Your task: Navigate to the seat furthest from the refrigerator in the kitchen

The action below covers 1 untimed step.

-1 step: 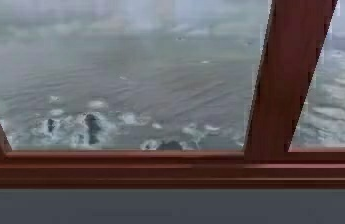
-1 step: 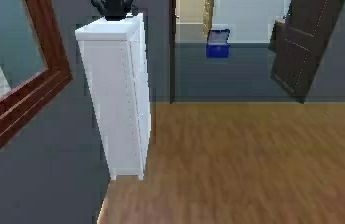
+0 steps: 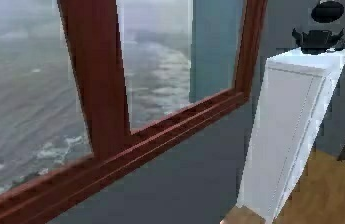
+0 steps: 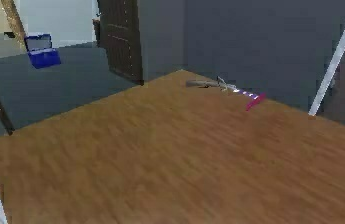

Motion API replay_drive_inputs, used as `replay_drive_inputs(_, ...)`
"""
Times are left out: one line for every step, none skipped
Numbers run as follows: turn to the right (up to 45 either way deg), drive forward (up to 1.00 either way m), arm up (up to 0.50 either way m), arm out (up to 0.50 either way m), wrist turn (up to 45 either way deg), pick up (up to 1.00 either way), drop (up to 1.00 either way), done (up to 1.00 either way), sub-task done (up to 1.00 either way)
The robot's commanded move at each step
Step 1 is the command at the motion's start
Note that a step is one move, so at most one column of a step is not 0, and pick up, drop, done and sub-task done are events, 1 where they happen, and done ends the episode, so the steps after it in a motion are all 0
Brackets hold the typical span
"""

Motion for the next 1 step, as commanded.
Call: replay_drive_inputs(45.0,0.0,0.0,0.0,0.0,0.0,0.0,0.0,0.0)
